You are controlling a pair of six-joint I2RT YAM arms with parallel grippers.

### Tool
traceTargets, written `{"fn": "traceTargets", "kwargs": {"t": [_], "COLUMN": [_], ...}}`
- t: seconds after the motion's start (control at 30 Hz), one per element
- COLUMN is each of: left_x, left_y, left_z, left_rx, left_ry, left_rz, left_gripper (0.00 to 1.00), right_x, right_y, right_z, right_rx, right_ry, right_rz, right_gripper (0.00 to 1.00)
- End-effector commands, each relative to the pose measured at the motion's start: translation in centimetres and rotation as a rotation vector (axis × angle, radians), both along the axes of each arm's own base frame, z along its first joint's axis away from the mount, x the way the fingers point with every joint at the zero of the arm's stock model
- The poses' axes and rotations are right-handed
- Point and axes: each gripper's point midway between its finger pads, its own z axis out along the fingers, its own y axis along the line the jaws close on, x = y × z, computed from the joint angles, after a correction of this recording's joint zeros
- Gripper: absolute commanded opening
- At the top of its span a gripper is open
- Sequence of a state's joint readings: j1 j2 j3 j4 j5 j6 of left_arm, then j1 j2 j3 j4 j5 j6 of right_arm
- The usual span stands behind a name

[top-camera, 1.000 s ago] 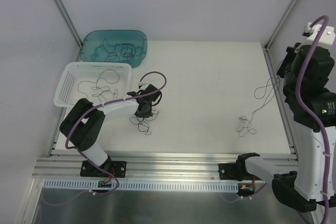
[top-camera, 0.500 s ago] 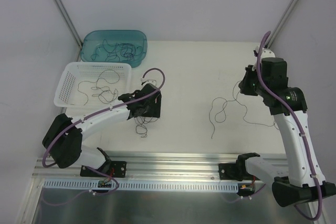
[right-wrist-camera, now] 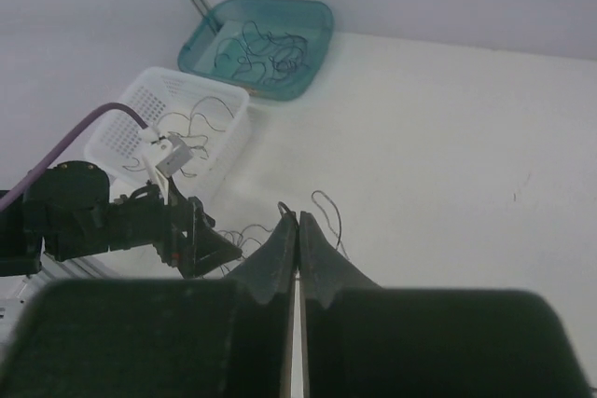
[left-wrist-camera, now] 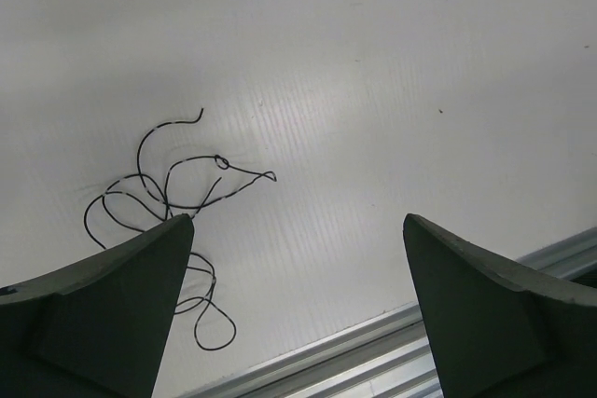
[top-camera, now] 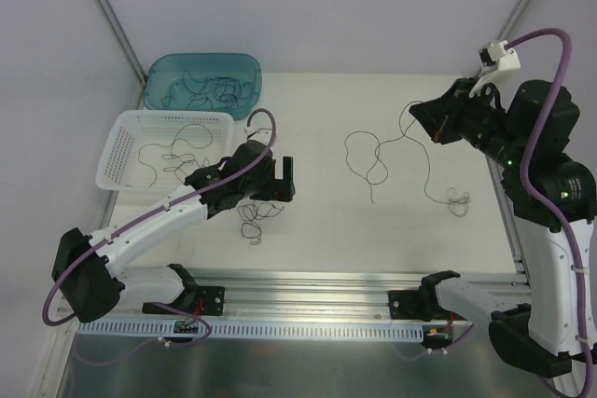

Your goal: Untangle the cables

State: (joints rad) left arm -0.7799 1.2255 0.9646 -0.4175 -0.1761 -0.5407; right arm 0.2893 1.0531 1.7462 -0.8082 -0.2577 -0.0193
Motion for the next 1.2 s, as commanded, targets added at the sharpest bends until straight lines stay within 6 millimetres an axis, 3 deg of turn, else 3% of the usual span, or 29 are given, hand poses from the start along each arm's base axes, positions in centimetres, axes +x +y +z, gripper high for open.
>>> {"fn": "traceTargets", "kwargs": {"t": [0.0,0.1,0.2,0.3,0.33,0.43,0.47,0.6,0.83,0.97,1.07,1.17], "left_x": [-0.1,-0.3,-0.4,-0.7,-0.8,-0.9,-0.9,-1.1,-0.9,-0.8,-0.7,-0.4], "left_y": [-1.0,-1.0,-0.9,-1.0,-0.9,-0.6,-0.6,-0.6,-1.5,-2.3,-3.3,-4.7], "left_z": [2.8,2.9,2.6,2.4,2.2,1.9,1.8,1.6,0.1,-1.6,-1.9,-1.9], "left_rx": [-0.082,-0.093,-0.098,-0.104,-0.105,-0.098,-0.099,-0.098,-0.087,-0.078,-0.095,-0.120], "left_ry": [-0.063,-0.069,-0.069,-0.065,-0.067,-0.068,-0.070,-0.062,-0.016,0.035,0.057,0.060], "left_rz": [-0.041,-0.046,-0.048,-0.056,-0.056,-0.057,-0.056,-0.062,-0.077,-0.080,-0.092,-0.110], "left_gripper": [0.96,0.96,0.97,0.97,0.98,0.98,0.97,0.98,0.98,0.98,0.98,0.98], "right_x": [-0.8,-1.2,-0.7,0.2,1.2,1.6,2.2,2.6,2.9,3.2,3.3,3.3], "right_y": [1.4,1.8,1.5,1.9,2.2,2.7,2.9,2.6,0.0,-1.3,-2.8,-2.7], "right_z": [4.6,6.9,7.0,4.2,1.4,-1.5,-4.5,-10.1,-14.1,-17.7,-20.4,-22.5], "right_rx": [0.091,0.131,0.128,0.126,0.117,0.128,0.110,0.055,-0.066,-0.128,-0.184,-0.197], "right_ry": [-0.108,-0.175,-0.189,-0.131,-0.067,-0.024,0.039,0.148,0.205,0.285,0.335,0.374], "right_rz": [0.071,0.094,0.071,0.069,0.065,0.073,0.069,0.041,-0.074,-0.147,-0.220,-0.214], "right_gripper": [0.01,0.01,0.01,0.01,0.01,0.01,0.01,0.01,0.01,0.01,0.01,0.01]}}
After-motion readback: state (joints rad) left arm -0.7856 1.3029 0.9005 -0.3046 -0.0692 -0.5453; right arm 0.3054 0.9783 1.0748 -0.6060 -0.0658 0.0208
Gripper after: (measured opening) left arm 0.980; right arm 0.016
